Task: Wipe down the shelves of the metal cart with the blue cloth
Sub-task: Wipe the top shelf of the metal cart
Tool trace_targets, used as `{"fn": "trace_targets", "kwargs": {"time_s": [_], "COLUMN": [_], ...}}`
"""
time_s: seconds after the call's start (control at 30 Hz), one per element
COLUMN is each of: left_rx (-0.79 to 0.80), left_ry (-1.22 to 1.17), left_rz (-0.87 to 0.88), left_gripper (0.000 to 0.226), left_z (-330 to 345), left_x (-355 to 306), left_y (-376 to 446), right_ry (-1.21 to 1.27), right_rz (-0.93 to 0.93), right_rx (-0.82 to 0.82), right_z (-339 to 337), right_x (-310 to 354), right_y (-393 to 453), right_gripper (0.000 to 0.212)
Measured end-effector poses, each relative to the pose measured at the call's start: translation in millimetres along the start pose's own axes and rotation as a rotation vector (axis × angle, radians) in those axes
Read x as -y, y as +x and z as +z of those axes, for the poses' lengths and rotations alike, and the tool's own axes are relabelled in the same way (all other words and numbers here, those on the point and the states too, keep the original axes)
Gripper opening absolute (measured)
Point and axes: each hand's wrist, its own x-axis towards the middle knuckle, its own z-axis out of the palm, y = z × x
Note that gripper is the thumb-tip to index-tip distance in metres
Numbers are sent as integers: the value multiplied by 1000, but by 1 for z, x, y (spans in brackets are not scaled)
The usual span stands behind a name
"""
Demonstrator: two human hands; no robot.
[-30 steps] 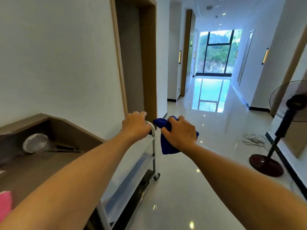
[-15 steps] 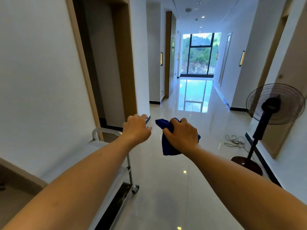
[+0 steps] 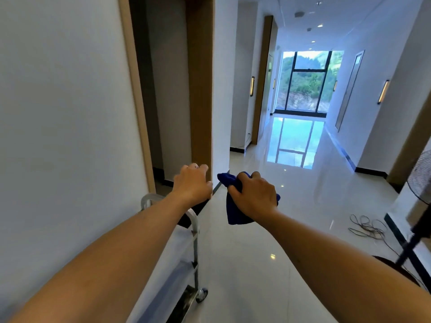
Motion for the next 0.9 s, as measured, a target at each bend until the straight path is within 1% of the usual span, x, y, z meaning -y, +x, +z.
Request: {"fn": "trace_targets", "kwargs": {"time_s": [0.13, 0.27, 0.43, 0.53, 0.7, 0.8, 0.9], "left_rx": [-7, -13, 7, -8, -38, -80, -123], "left_ry": [-17, 49, 131, 150, 165, 157, 169], "left_rz": [-141, -284, -490, -649, -949, -1138, -1291], "left_gripper": [50, 48, 53, 55, 54, 53, 52], "left_z": [3, 4, 1, 1, 5, 14, 26], "left_x": [60, 127, 209, 250, 290, 294, 289], "left_y": [26, 33, 23, 6, -38, -74, -113], "right_ry": [38, 71, 131, 168, 275, 324, 366], "right_rz": [-100, -213, -420, -545, -766, -929, -1085], "right_rx": [54, 136, 269, 332, 480, 551, 607], "right_z": [50, 105, 170, 207, 254, 273, 287], "right_x": [42, 91, 157, 199, 264, 291, 310], "right_y": [43, 71, 96, 106, 102, 84, 58], "right_gripper": [37, 37, 40, 38, 37, 37, 39]}}
